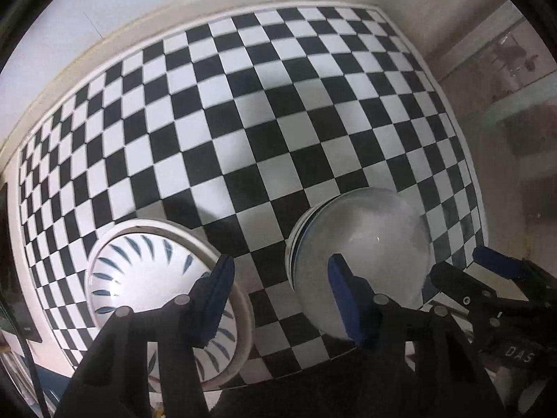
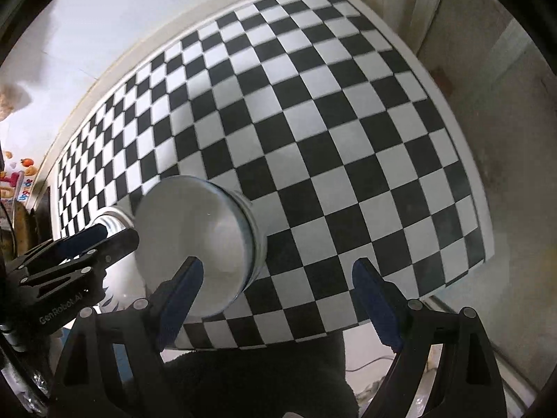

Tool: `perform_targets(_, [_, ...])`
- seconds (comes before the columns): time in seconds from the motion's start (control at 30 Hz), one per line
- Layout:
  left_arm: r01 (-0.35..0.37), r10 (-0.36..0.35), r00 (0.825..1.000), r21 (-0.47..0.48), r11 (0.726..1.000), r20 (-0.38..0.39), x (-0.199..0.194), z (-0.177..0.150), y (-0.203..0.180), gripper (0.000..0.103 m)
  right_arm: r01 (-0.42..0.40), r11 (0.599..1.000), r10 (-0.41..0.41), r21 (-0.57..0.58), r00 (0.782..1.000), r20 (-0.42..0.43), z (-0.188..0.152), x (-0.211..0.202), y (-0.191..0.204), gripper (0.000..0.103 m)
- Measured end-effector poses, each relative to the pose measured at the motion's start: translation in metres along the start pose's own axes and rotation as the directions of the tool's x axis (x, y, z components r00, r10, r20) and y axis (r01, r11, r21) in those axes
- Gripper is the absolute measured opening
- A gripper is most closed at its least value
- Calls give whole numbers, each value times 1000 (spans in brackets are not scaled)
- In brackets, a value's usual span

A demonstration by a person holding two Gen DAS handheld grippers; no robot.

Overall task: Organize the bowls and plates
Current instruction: 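Grip the rim of the bowl stack with both tools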

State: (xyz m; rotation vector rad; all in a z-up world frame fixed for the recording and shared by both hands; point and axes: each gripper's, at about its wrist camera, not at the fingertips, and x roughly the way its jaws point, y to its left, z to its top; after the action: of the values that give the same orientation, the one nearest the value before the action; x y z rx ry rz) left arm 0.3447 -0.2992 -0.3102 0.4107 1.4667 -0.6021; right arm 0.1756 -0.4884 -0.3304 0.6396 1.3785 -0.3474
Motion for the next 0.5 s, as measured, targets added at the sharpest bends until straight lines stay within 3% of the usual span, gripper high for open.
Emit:
perform_targets(0.33, [30,-30,994,-3,1000,-105,45,8,3,53,-74,997,77,38,993,-93,11,55,-6,89])
perform_targets(0.5, [58,-59,987,-11,998,-148,62,9,4,53,-108,993,115,54,982,-146,13,83,-5,80])
